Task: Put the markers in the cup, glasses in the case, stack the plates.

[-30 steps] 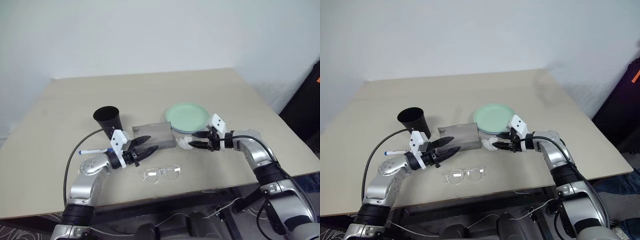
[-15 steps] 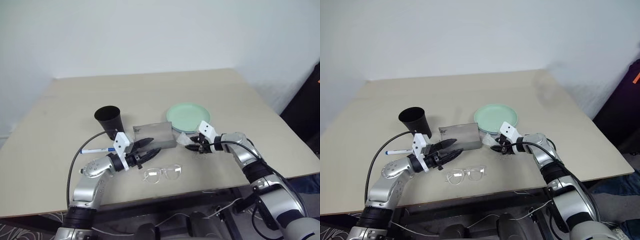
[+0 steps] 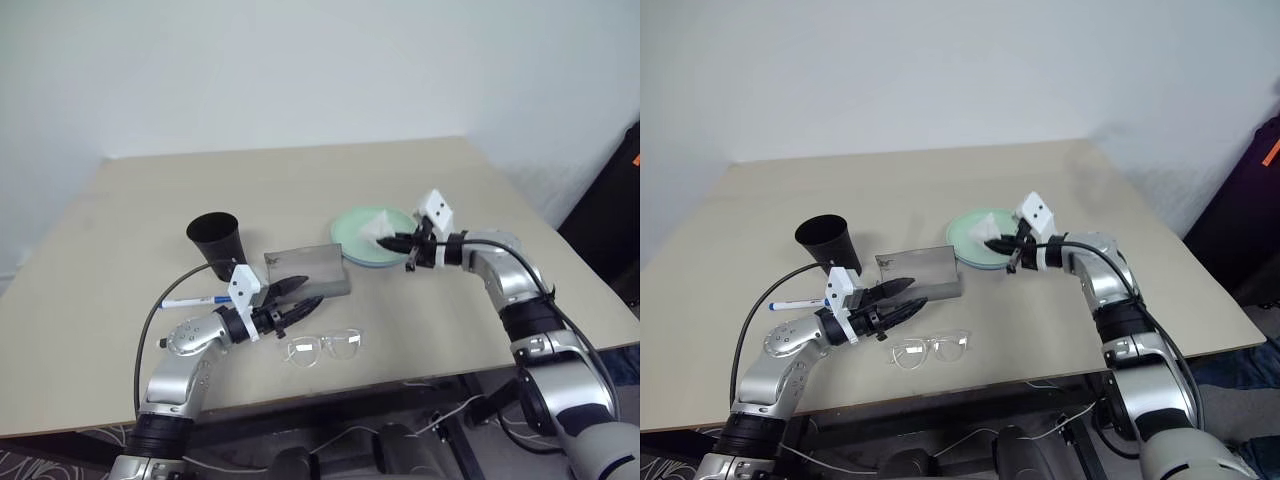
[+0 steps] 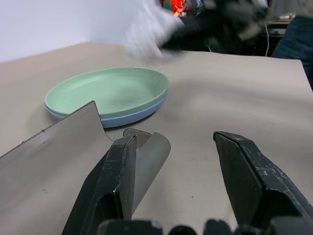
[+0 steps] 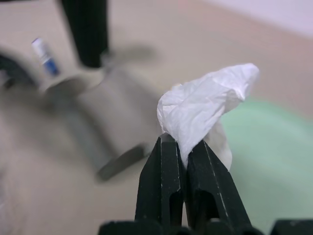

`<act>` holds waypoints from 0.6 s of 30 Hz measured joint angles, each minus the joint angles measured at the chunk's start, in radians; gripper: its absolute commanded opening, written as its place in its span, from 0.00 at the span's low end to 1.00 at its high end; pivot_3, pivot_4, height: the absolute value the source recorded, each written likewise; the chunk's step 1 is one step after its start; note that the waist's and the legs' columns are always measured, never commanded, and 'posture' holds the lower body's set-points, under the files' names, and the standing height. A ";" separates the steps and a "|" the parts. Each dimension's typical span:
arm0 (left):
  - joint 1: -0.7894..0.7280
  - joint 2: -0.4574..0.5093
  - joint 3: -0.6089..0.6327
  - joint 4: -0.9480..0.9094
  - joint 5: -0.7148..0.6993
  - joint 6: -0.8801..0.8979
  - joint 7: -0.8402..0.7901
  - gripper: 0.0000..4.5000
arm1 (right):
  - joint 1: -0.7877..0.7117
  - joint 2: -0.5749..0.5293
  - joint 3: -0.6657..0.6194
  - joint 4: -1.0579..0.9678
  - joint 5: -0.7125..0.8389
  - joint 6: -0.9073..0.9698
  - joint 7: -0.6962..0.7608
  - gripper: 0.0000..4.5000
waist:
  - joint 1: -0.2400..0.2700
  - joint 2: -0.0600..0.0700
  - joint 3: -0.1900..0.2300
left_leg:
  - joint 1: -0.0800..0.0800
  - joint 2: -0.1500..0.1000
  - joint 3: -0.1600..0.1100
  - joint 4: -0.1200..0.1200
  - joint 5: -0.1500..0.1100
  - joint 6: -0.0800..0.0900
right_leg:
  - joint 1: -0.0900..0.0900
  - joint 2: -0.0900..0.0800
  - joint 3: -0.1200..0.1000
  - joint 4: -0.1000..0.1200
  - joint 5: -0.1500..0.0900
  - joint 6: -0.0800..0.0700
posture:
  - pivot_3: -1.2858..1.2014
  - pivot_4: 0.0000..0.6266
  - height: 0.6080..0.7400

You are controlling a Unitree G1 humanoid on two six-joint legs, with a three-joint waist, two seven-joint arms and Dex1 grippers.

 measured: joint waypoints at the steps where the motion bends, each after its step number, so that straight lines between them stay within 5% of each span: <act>1: 0.000 0.000 -0.002 -0.001 0.001 0.000 0.000 0.58 | -0.016 0.010 -0.003 0.036 -0.008 -0.013 -0.021 0.00 | 0.000 0.000 0.000 | 0.000 0.000 0.000 0.000 0.000 0.000 | 0.000 0.000 0.000 0.000 0.000 0.000 | 0.52 0.00 0.97; 5: -0.001 -0.001 -0.006 -0.001 0.012 0.000 -0.001 0.58 | -0.067 0.060 -0.003 0.226 -0.047 -0.080 -0.109 0.15 | 0.000 0.000 0.000 | -0.001 0.000 0.000 -0.001 0.000 0.000 | 0.000 0.000 0.000 -0.001 0.000 0.000 | 0.52 0.00 0.97; 10: 0.002 -0.002 -0.006 -0.005 0.014 0.001 -0.001 0.58 | -0.115 0.073 -0.012 0.390 -0.075 -0.158 -0.188 0.53 | -0.001 0.000 0.000 | -0.001 -0.001 -0.001 -0.001 0.000 0.000 | 0.000 0.000 0.000 -0.001 0.000 0.000 | 0.52 0.00 0.97; 18: -0.013 0.055 -0.031 -0.023 0.014 0.048 -0.073 0.58 | -0.084 0.050 -0.035 0.342 -0.059 -0.228 -0.107 0.53 | -0.001 0.000 0.000 | -0.001 0.000 -0.002 -0.001 0.000 0.000 | 0.000 0.000 -0.001 0.000 0.000 0.000 | 0.52 0.00 0.97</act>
